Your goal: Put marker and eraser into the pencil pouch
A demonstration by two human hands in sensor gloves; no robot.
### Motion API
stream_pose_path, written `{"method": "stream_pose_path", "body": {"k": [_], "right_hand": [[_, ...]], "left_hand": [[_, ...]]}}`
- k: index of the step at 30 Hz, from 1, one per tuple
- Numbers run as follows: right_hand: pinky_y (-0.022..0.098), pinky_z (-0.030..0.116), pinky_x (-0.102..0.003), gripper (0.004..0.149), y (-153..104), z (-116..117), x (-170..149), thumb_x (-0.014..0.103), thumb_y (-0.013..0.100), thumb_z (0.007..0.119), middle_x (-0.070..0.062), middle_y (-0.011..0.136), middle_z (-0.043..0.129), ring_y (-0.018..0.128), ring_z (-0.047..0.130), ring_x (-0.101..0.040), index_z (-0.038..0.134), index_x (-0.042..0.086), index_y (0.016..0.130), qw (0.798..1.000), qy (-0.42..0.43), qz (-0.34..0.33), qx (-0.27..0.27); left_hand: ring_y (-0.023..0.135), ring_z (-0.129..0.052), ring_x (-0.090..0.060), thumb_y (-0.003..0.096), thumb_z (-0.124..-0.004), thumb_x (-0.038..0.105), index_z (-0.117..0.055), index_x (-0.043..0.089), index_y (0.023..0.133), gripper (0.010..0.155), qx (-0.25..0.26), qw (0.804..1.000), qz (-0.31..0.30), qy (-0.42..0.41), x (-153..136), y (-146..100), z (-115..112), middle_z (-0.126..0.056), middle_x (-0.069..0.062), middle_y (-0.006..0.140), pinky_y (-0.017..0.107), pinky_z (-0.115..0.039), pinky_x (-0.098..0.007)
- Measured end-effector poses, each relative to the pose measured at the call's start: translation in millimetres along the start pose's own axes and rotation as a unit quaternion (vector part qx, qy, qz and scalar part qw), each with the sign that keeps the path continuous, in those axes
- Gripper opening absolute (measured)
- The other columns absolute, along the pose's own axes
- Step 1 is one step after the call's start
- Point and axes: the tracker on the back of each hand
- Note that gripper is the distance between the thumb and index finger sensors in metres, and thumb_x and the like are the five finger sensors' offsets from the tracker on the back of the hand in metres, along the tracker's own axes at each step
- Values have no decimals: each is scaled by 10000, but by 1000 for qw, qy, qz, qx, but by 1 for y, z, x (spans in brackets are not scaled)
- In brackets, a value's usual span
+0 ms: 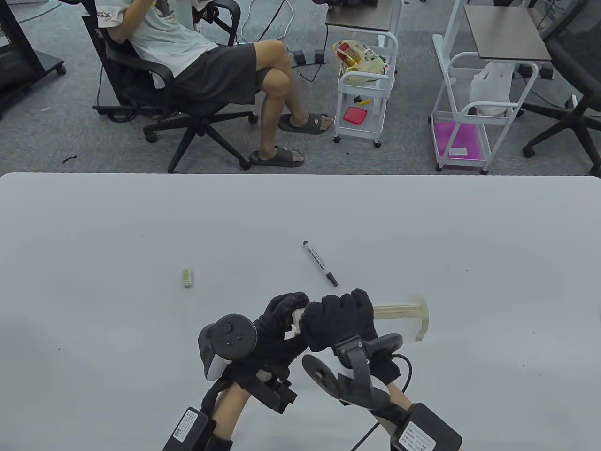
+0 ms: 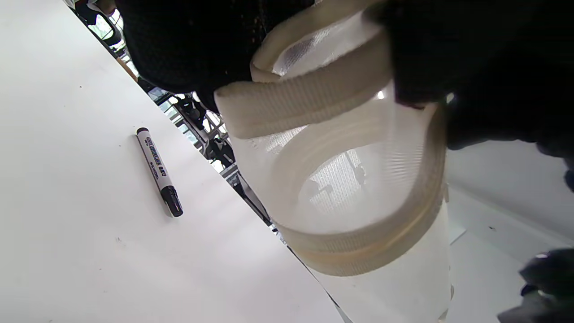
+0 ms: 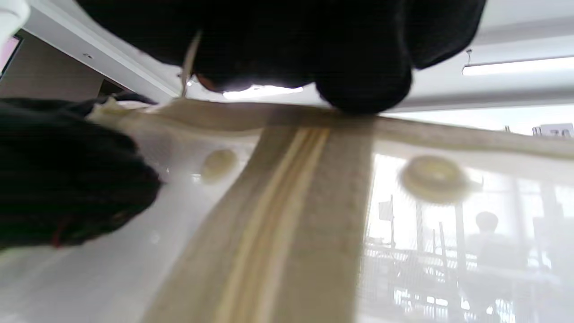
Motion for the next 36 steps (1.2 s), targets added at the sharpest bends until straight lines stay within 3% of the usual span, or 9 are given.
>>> {"method": "stream_pose_path", "body": {"k": [13, 22, 30, 36], "right_hand": [[592, 669, -628, 393, -16, 5, -118, 434, 460, 789, -81, 596, 921, 477, 962, -297, 906, 135, 685, 989, -14, 136, 55], [588, 674, -625, 386, -21, -5, -150, 433, 467, 786, -81, 606, 918, 486, 960, -297, 899, 141, 693, 985, -5, 163, 52], [590, 666, -637, 488, -9, -8, -169, 482, 458, 775, -129, 774, 893, 631, 951, -359, 874, 165, 816, 976, 116, 185, 25], [587, 661, -643, 526, 13, 26, -195, 464, 463, 779, -153, 856, 864, 673, 940, -392, 845, 160, 886, 950, 213, 213, 75]], "left_hand": [[903, -861, -355, 415, -806, 484, -501, 434, 1040, 698, -10, 999, 29, -30, -25, 5, 7, -611, -74, 1126, 649, -773, -521], [954, -821, -357, 426, -798, 474, -478, 444, 1046, 699, -11, 998, 35, -55, -32, 7, 12, -572, -51, 1158, 679, -736, -547], [922, -838, -358, 418, -807, 482, -490, 432, 1047, 706, -16, 997, 32, -66, -32, 6, 25, -601, -59, 1139, 664, -748, -537], [912, -847, -355, 417, -811, 492, -499, 429, 1050, 708, -45, 997, 16, -68, -27, 5, 39, -615, -65, 1133, 660, -752, -534]]}}
Point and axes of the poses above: the tracker on the back of each hand, its own x axis roughly to the thumb side, its own y axis roughly from the wrist to the fingertips, z = x × y
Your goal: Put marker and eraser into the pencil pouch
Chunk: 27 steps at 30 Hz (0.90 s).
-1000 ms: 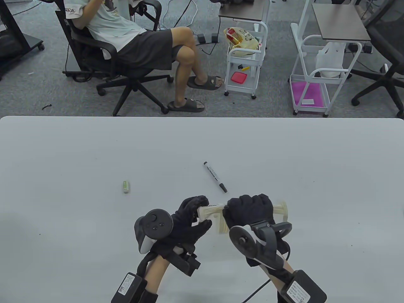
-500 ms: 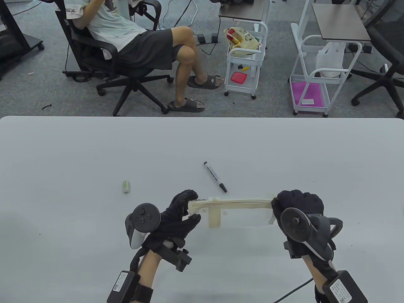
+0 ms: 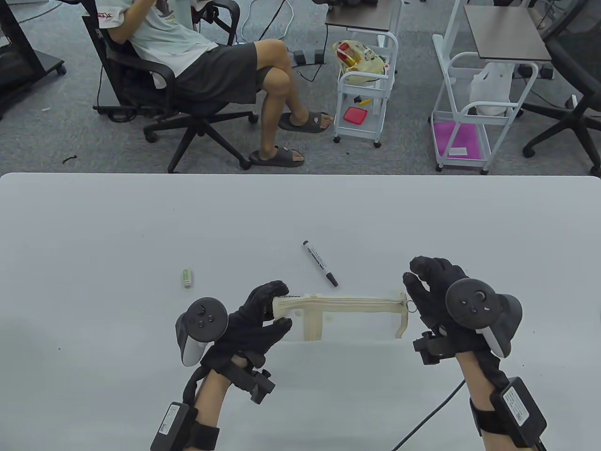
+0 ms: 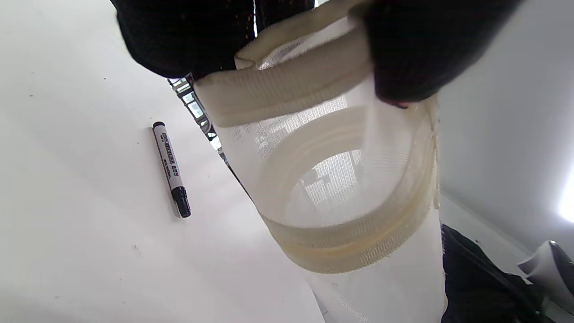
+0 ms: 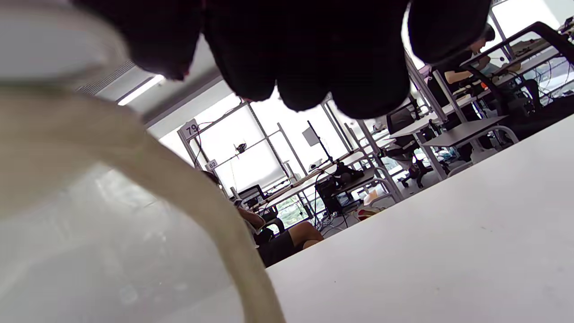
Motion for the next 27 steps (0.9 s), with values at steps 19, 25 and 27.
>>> {"method": "stream_pose_path", "body": {"k": [19, 25, 27], "right_hand": [[637, 601, -649, 660, 82, 190, 16, 497, 411, 851, -162, 974, 694, 767, 844, -362, 751, 177, 979, 963, -88, 5, 255], [665, 542, -666, 629, 83, 217, 22, 520, 370, 894, -147, 978, 655, 776, 807, -340, 799, 205, 906, 946, -180, 16, 269], [665, 546, -664, 536, 81, 219, 24, 471, 380, 908, -139, 959, 679, 757, 820, -323, 839, 227, 852, 947, -206, 16, 245]], "left_hand": [[898, -863, -340, 416, -808, 518, -508, 432, 1056, 712, -30, 998, -50, -35, 22, -9, 12, -640, -59, 1127, 656, -766, -517], [896, -868, -339, 416, -808, 520, -512, 428, 1057, 712, -23, 997, -51, -47, 21, -10, 17, -645, -61, 1126, 652, -771, -515], [895, -867, -341, 417, -809, 520, -511, 429, 1057, 712, -24, 997, -51, -51, 21, -10, 17, -645, -61, 1125, 651, -770, -517]]}}
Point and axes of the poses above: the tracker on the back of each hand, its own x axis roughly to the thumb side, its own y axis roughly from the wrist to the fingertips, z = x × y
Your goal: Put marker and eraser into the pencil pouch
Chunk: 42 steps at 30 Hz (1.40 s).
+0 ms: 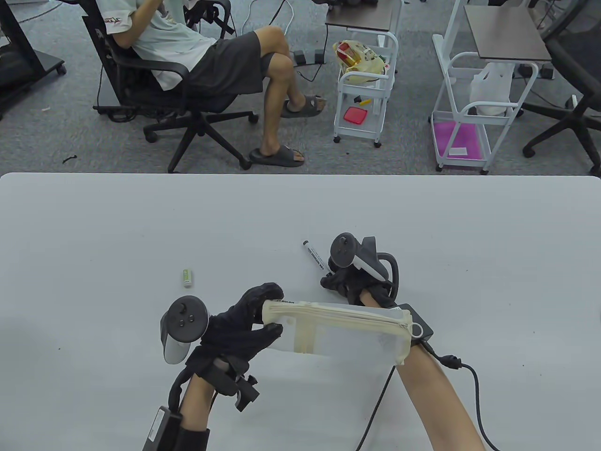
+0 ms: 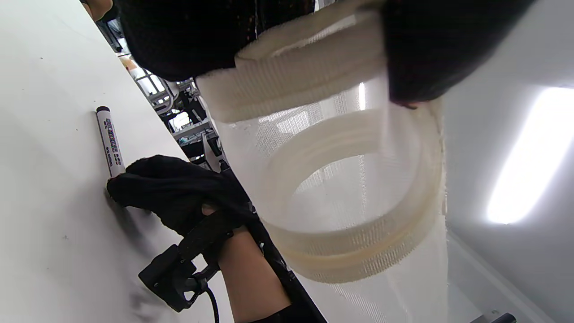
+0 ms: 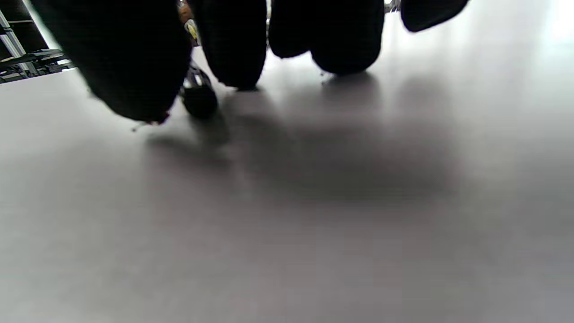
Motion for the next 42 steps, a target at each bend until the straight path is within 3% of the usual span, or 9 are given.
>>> {"method": "stream_pose_path", "body": {"k": [5, 8, 11, 14, 19, 25, 34, 38, 42], "right_hand": [[657, 573, -652, 455, -3, -2, -8, 386, 422, 874, -133, 925, 721, 726, 852, -315, 863, 161, 817, 1000, -3, 1, 1], [642, 608, -646, 470, -11, -11, -27, 376, 431, 855, -160, 910, 776, 717, 912, -326, 830, 136, 835, 999, 44, 9, -2], [592, 716, -604, 479, -26, -26, -58, 368, 423, 862, -143, 790, 924, 589, 1041, -308, 820, 133, 838, 996, 76, 32, -19], [559, 756, -580, 478, -46, -39, -92, 358, 424, 862, -136, 735, 954, 477, 1055, -268, 816, 127, 840, 992, 105, 57, -46], [557, 744, -585, 476, -84, -60, -143, 341, 431, 858, -142, 717, 946, 448, 1028, -260, 820, 121, 851, 976, 162, 92, -114], [544, 754, -578, 454, -137, -87, -189, 331, 431, 865, -154, 689, 954, 428, 1025, -251, 878, 126, 836, 938, 248, 110, -215], [541, 765, -554, 431, -200, -108, -205, 343, 437, 855, -129, 669, 940, 426, 1010, -214, 904, 165, 826, 852, 404, 8, -332], [542, 755, -566, 432, -211, -116, -194, 337, 447, 845, -137, 662, 933, 418, 997, -223, 897, 146, 831, 826, 465, -105, -301], [543, 755, -566, 434, -212, -120, -171, 344, 448, 847, -130, 652, 936, 409, 994, -220, 901, 143, 828, 835, 462, -188, -232]], "left_hand": [[899, -864, -341, 417, -808, 521, -509, 430, 1057, 713, 2, 1000, -1, -2, 0, 0, -1, -641, -61, 1128, 654, -769, -517], [902, -860, -347, 416, -809, 520, -508, 426, 1058, 715, 3, 1000, 4, 5, -2, 1, -2, -636, -65, 1130, 655, -765, -521], [911, -850, -350, 417, -808, 523, -500, 425, 1061, 721, 5, 1000, 12, 6, -6, 2, -4, -622, -67, 1136, 657, -763, -520], [929, -822, -357, 417, -807, 522, -486, 421, 1062, 728, 10, 1000, 21, 9, -10, 3, -7, -594, -81, 1143, 642, -779, -485], [949, -793, -360, 414, -809, 524, -478, 423, 1061, 733, 24, 999, 32, 21, -16, 5, -13, -570, -88, 1150, 631, -794, -457], [949, -797, -359, 411, -811, 523, -481, 420, 1058, 733, 40, 998, 43, 26, -25, 6, -21, -577, -86, 1145, 626, -802, -453], [965, -791, -365, 413, -814, 507, -477, 418, 1059, 734, 37, 997, 51, 35, -30, 9, -33, -570, -86, 1152, 633, -804, -467], [977, -778, -364, 415, -811, 505, -470, 418, 1061, 735, 39, 997, 51, 43, -31, 9, -36, -557, -82, 1158, 637, -803, -472], [981, -773, -364, 415, -811, 499, -467, 416, 1061, 736, 45, 997, 51, 46, -30, 9, -38, -552, -83, 1158, 637, -802, -475]]}}
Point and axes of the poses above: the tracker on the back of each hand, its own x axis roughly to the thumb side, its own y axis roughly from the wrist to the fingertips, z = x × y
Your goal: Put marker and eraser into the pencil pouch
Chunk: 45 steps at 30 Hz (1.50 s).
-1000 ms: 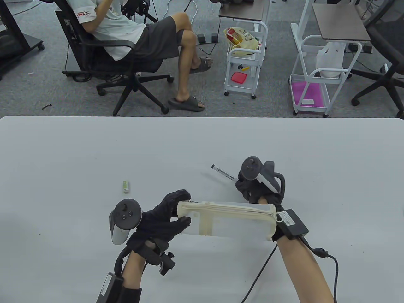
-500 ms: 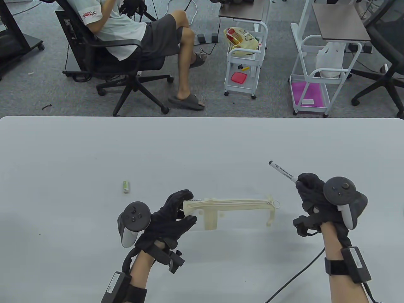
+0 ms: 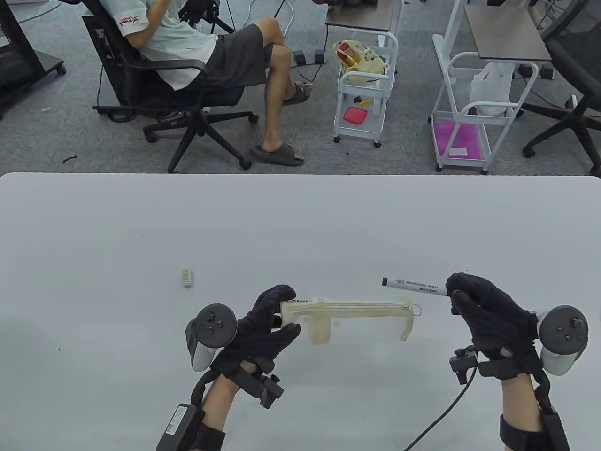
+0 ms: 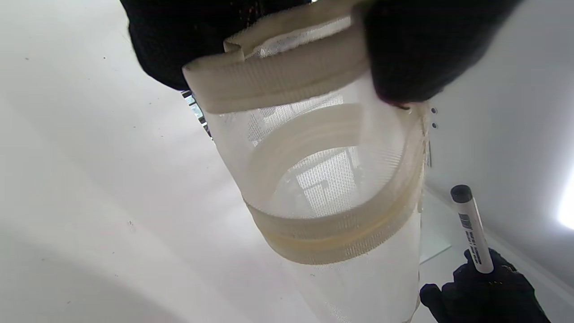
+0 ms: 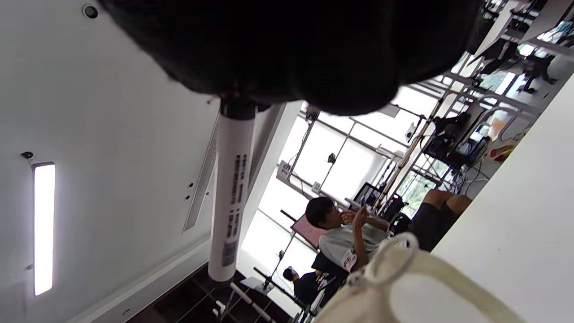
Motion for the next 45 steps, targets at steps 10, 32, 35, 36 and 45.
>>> {"method": "stream_pose_path", "body": {"k": [10, 32, 35, 36, 45], "right_hand": [[545, 755, -568, 424, -1, 34, 20, 336, 444, 858, -140, 642, 942, 398, 999, -236, 914, 137, 815, 993, -95, -23, 62], [514, 788, -509, 382, -23, 116, 60, 310, 396, 920, -76, 685, 965, 430, 1018, -189, 911, 246, 772, 900, -411, -138, 42], [528, 778, -509, 365, -23, 113, 60, 332, 378, 940, -66, 687, 939, 431, 986, -165, 937, 268, 737, 888, -442, -128, 22], [531, 777, -510, 362, -23, 111, 60, 331, 378, 940, -66, 692, 935, 434, 985, -166, 943, 270, 735, 890, -437, -127, 19], [616, 664, -633, 656, -8, 36, 16, 454, 428, 847, -144, 1012, 767, 845, 880, -396, 742, 188, 1019, 983, -179, -21, 36]], "left_hand": [[985, -768, -380, 422, -810, 469, -467, 411, 1062, 729, -9, 1000, -11, -9, 1, 0, -3, -549, -86, 1164, 641, -799, -487], [963, -788, -356, 419, -818, 459, -499, 415, 1045, 704, -17, 999, -43, 17, 21, 0, -23, -585, -67, 1139, 625, -818, -449], [964, -788, -354, 419, -816, 463, -499, 414, 1045, 703, -12, 999, -40, 10, 19, 0, -21, -585, -67, 1138, 624, -819, -447], [965, -788, -355, 419, -816, 464, -496, 414, 1046, 706, -10, 999, -39, 8, 19, 0, -20, -585, -68, 1138, 625, -819, -448], [977, -776, -363, 420, -816, 463, -494, 416, 1047, 706, 13, 998, -31, -44, 11, -1, -7, -574, -70, 1146, 639, -808, -457]]}}
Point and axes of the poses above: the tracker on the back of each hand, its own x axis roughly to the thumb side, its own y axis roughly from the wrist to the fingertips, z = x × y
